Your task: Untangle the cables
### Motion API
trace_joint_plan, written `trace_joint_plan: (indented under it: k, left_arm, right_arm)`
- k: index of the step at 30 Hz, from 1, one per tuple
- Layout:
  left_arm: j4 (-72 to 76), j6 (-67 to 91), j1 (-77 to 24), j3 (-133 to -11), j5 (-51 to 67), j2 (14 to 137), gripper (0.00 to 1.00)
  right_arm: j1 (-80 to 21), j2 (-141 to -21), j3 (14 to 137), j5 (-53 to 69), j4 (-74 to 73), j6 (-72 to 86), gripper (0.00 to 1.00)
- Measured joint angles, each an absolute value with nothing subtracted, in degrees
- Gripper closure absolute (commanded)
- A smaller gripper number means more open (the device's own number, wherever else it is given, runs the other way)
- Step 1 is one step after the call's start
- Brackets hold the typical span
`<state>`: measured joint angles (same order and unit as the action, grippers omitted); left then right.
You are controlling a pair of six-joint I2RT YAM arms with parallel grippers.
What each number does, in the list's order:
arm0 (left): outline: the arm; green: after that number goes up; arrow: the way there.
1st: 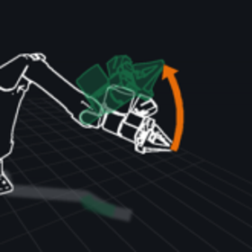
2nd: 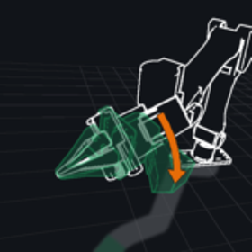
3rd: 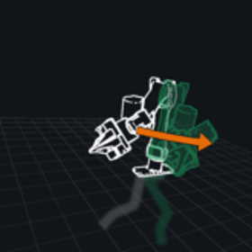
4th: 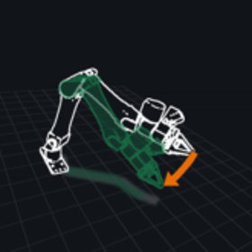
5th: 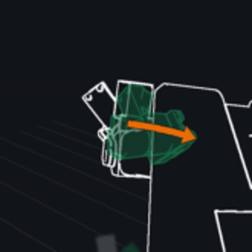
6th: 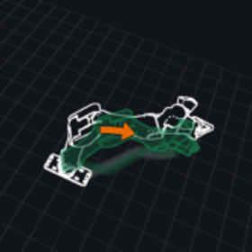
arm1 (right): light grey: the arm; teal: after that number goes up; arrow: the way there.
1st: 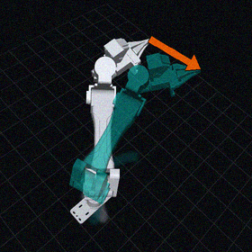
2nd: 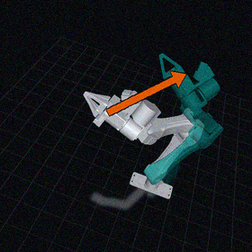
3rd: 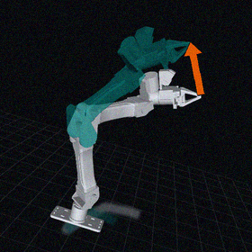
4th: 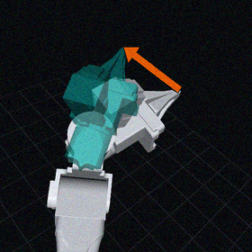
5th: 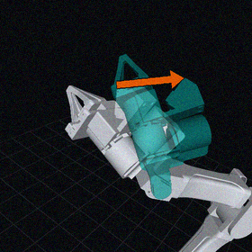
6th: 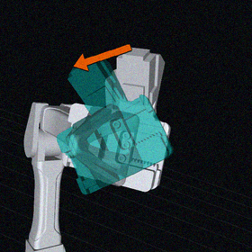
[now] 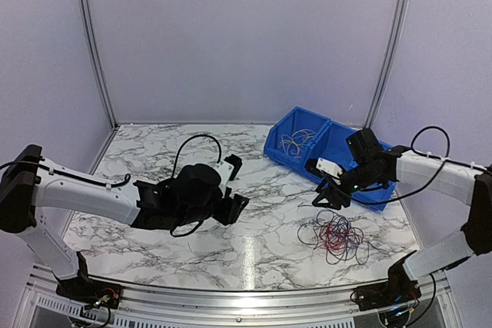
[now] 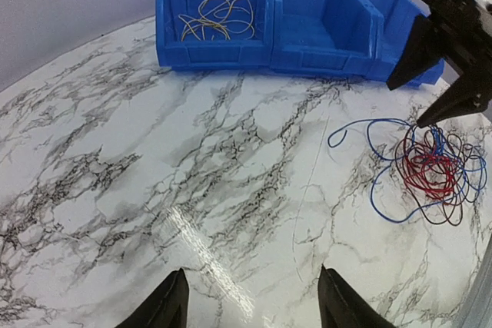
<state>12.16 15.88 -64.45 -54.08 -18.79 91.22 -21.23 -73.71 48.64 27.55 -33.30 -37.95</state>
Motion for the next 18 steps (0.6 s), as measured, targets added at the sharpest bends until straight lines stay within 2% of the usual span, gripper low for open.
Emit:
trace_joint_plan:
  k: [9,18]
  left_arm:
    - [17.9,20.6,-69.8,-51.8,-26.0,93.8,0.38]
    - [21.1,20.4,-71.0,-52.0,-26.1,99.6,0.37]
  right_arm:
    - [-29.5,-88.3,51.7,21.2,-27.0,-36.5,0.46]
    - [-32.6,-94.0,54.6,12.2,-23.1,-34.1,0.52]
